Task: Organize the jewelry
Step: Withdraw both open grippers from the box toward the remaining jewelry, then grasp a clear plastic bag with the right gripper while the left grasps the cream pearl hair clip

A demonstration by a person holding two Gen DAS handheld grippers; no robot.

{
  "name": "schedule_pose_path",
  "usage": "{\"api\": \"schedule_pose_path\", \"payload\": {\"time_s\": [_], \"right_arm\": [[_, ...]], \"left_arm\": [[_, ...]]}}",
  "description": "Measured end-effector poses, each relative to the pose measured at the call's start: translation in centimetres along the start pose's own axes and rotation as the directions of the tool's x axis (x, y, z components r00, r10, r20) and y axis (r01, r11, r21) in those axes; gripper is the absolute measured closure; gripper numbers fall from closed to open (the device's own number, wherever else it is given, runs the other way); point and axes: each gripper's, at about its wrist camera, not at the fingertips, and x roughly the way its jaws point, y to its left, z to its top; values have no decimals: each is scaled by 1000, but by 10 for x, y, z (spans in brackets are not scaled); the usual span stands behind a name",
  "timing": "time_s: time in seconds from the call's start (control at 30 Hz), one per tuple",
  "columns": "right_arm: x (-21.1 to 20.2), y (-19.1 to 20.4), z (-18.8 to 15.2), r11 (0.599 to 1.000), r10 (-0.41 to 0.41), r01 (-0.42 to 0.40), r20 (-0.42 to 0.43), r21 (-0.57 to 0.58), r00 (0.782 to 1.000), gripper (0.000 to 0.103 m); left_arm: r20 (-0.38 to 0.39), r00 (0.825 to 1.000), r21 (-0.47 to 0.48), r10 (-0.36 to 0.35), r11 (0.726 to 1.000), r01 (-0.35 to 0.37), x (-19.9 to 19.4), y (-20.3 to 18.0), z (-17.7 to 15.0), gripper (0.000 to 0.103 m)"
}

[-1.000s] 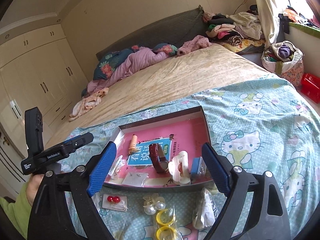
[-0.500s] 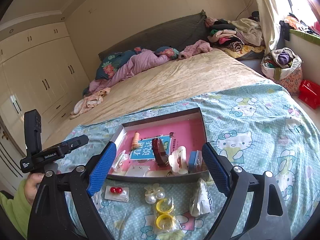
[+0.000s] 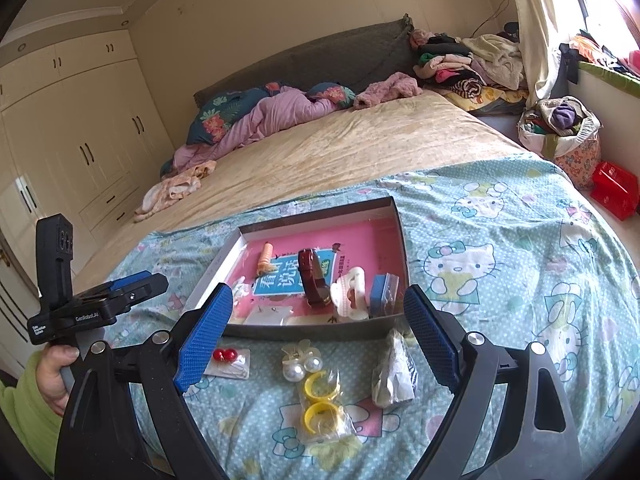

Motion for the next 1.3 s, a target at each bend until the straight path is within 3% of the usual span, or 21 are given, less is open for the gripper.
{"api": "schedule_pose_path", "payload": {"time_s": [0.77,1.17,1.3], "right_arm": [[21,-19,-42,993,-113,110,-143,-31,983,17],[50,-41,-62,982,-187,180,-244,-51,952,18],[60,-46,-64,984,-179,173,-275,-46,945,25]], "left_arm": [[-177,984,70,-14,997,27,25,-17,-61,10],[-228,971,113,-67,989,95,43,-42,-74,10],[-238,968,104,-86,988,114,55,-47,-71,11]]}}
